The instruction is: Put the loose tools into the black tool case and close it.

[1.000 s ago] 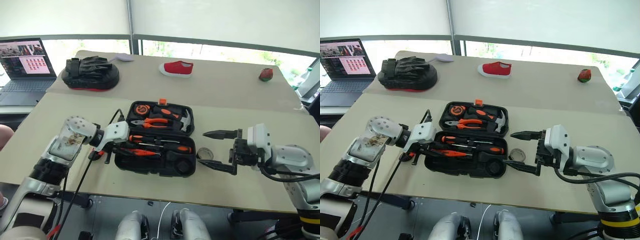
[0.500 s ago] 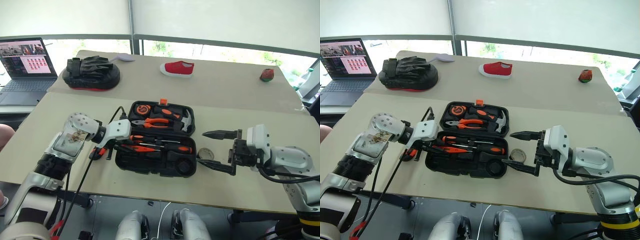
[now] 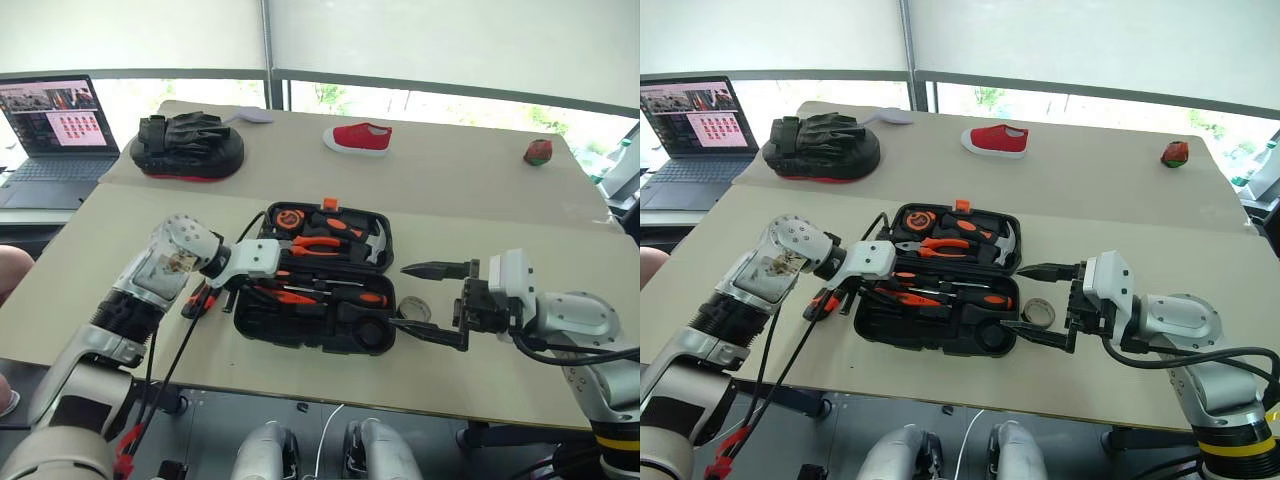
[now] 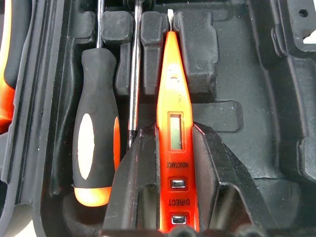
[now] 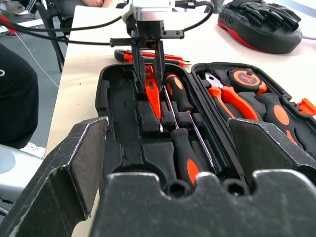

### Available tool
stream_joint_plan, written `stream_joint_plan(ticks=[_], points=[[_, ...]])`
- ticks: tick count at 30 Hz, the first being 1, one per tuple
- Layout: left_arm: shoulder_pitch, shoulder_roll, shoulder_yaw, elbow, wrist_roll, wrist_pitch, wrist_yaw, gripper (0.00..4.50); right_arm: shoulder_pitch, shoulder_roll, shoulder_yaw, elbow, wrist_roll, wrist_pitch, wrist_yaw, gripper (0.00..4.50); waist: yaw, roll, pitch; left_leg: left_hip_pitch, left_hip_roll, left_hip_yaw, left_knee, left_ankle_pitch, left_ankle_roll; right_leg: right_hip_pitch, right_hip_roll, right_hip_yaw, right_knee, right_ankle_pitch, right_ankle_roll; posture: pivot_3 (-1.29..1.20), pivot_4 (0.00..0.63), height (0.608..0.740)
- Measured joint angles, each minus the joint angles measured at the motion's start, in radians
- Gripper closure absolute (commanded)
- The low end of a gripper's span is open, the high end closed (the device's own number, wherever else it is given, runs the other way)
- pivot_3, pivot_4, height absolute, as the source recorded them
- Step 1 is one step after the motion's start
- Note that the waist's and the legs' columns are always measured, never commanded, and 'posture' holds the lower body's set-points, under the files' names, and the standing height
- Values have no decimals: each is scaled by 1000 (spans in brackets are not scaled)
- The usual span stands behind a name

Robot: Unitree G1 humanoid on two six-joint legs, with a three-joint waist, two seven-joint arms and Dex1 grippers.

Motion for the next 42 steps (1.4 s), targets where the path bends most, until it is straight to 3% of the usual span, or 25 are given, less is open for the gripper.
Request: stream_joint_plan(ticks=[3, 5, 10, 13, 20, 21, 26, 29, 34, 42], points=[[-2, 1, -3, -6, 4, 40, -6, 4033, -3, 0, 0, 0, 0, 0, 0, 0, -2, 0, 0, 0, 0, 0, 0, 0, 0, 0, 0, 0, 0, 0, 0, 0, 150, 740], [-1, 2, 2, -19, 3, 79, -5, 3028, -3, 1, 1, 2, -2, 0, 0, 0, -3, 1, 0, 0, 0, 0, 0, 0, 0, 0, 0, 0, 0, 0, 0, 0, 150, 740], [27, -54, 38, -26, -63, 110, 4, 1416, -9, 15, 10, 9, -2, 0, 0, 0, -2, 1, 0, -1, 0, -1, 1, 0, 0, -1, 0, 0, 1, 0, 0, 0, 150, 740], [25, -91, 98, -37, -142, 105, 19, 1416, -16, 19, 20, 12, -2, 0, 2, 0, -3, 1, 0, -3, 1, -1, 4, 0, 1, -1, 0, -1, 1, 0, 0, 0, 150, 740], [16, -43, 192, -47, -219, 90, -1, 1416, -16, 19, 28, 32, -2, 0, 15, 0, -9, 1, 0, -2, 1, -1, 6, 0, 0, -1, 1, 0, 2, 0, 0, 0, 150, 740], [25, -44, 196, -43, -223, 72, 1, 1937, -16, 21, 31, 34, -2, 0, 15, 0, -8, 1, 0, -2, 1, -1, 6, 0, 1, 0, 1, 0, 2, 0, 0, 0, 150, 740], [86, -75, 221, 25, -239, 9, 18, 3605, -16, 38, 41, 41, -2, 0, 13, 0, -7, 1, 0, -2, 1, -1, 6, 0, 1, -1, 1, 0, 1, 0, 0, 0, 150, 740], [134, -93, 229, 124, -237, -139, 9, 4409, -16, 42, 41, 43, -4, 0, 12, 0, -8, 1, 0, -2, 1, -1, 6, 0, 1, -1, 0, 0, 1, 0, 0, 0, 150, 740], [147, -106, 227, 233, -208, -324, 7, 4409, -16, 44, 41, 48, -10, 0, 9, 0, -5, 1, 0, -2, 1, -1, 6, 0, 1, 0, -3, -1, 1, 0, 0, 0, 150, 740], [119, -110, 228, 310, -180, -385, 57, 4409, -9, 45, 40, 39, -9, 0, 1, 0, -4, 1, -1, -1, 1, -1, 6, -2, 3, 1, -3, -1, 1, 1, 0, 0, 150, 740]])
